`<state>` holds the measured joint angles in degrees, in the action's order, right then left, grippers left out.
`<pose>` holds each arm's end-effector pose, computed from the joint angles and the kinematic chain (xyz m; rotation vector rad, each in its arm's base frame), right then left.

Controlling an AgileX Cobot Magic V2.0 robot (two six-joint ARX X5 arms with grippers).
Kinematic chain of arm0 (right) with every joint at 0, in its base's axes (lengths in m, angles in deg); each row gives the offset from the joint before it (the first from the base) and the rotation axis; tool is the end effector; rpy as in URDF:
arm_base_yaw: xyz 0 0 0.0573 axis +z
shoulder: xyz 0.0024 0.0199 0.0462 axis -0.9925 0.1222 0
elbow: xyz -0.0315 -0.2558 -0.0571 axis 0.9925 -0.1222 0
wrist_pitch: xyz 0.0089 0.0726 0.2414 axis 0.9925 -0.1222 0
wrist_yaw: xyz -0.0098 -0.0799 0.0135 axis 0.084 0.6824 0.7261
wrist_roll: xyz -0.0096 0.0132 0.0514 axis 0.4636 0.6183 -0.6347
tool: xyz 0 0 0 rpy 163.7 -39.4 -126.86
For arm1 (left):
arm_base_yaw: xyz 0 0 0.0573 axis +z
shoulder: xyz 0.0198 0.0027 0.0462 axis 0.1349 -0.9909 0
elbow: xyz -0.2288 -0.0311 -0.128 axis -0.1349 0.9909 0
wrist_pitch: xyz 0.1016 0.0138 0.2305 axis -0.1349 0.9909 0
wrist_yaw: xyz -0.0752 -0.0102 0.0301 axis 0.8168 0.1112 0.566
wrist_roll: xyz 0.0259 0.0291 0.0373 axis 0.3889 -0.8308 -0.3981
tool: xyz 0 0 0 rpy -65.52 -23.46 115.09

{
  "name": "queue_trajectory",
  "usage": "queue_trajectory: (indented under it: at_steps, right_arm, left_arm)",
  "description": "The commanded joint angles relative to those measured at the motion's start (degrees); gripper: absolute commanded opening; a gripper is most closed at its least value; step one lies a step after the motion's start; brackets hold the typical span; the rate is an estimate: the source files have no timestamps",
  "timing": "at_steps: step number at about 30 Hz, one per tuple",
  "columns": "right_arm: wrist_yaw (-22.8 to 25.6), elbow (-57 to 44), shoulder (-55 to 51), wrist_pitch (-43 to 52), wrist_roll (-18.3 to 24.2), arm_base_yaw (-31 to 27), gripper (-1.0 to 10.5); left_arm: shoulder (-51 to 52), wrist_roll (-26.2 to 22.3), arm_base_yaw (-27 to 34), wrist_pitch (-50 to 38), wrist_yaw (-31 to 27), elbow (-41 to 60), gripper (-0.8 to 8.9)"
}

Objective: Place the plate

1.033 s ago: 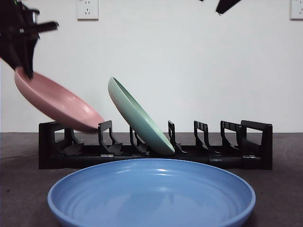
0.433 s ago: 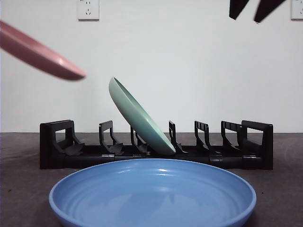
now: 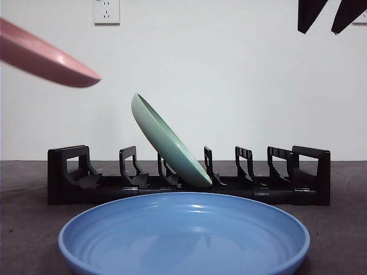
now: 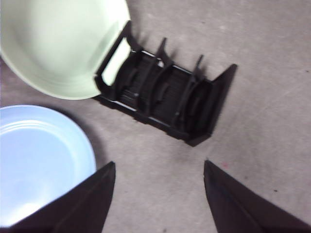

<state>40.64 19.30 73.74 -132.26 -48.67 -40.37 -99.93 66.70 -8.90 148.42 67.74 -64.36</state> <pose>0.1481 0.1242 0.3427 -0.2426 0.7948 0.3150 0.2001 -0.0073 0.3977 -0.1148 1.0426 -0.0857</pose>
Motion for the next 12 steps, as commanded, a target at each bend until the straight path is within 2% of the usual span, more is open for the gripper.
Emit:
queue_trajectory:
  at_steps: [1, 8, 12]
  right_arm:
    - [0.02, 1.14, 0.33, 0.2, 0.96, 0.2, 2.9]
    - [0.02, 1.16, 0.33, 0.85, 1.25, 0.22, 2.9]
    - [0.02, 1.16, 0.33, 0.85, 1.22, 0.2, 2.9]
  left_arm:
    - [5.75, 1.33, 0.0, -1.86, 1.64, 6.71, 0.16]
    - [20.46, 6.6, 0.0, -6.08, 6.29, 25.46, 0.15]
    - [25.97, 11.37, -0.68, -9.4, 12.5, 34.86, 0.15]
